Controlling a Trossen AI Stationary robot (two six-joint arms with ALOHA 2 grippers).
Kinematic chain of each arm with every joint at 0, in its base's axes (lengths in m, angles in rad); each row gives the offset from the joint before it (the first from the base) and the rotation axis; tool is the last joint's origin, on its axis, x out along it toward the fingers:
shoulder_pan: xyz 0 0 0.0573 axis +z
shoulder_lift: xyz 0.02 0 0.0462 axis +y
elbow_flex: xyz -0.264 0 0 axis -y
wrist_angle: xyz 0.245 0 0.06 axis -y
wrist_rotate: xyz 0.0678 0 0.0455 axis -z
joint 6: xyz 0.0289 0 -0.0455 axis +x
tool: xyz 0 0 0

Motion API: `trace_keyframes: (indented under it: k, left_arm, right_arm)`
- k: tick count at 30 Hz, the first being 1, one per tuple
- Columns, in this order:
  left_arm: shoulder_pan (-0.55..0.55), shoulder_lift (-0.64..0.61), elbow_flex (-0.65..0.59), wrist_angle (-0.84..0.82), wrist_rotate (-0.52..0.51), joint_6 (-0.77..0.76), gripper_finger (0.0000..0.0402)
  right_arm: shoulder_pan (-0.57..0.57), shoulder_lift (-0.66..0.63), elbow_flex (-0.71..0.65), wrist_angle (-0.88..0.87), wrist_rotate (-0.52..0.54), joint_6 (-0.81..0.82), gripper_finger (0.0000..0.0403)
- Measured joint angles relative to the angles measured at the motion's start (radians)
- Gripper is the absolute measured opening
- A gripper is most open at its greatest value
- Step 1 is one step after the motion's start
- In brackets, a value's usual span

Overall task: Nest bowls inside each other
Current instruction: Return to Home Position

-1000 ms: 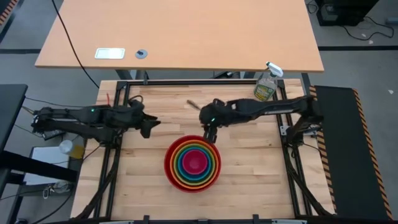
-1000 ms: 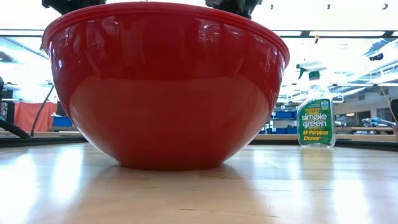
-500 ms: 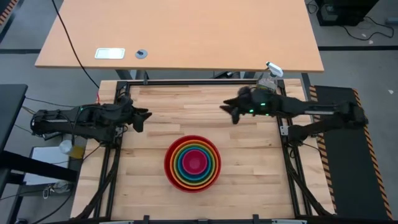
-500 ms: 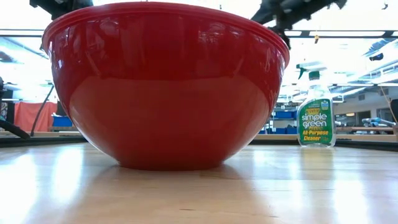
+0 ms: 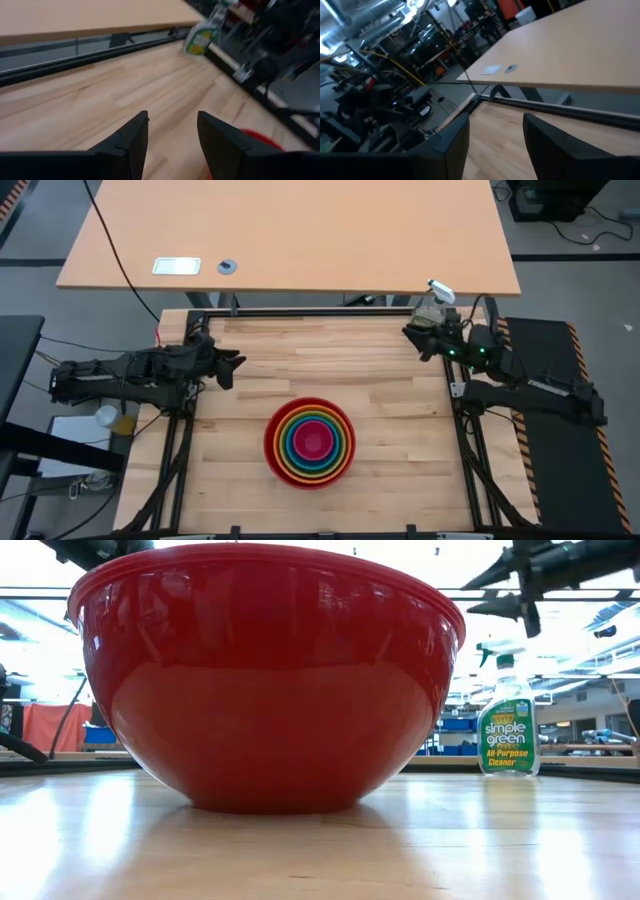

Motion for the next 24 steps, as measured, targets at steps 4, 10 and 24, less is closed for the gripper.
trace_keyframes:
  k: [4,10,24]
  left_arm:
    - [0.002,-0.034,-0.125,0.161,0.014,-0.039,0.0172]
    - [0.002,-0.09,-0.302,0.377,0.02,-0.168,0.0172]
    - [0.002,-0.274,-0.522,0.452,0.02,-0.356,0.0172]
  right_arm:
    - [-0.036,-0.07,-0.078,-0.01,-0.024,0.056,0.0183]
    - [-0.061,-0.151,-0.164,-0.01,-0.048,0.117,0.0171]
    - [-0.087,-0.241,-0.285,-0.007,-0.082,0.223,0.0167]
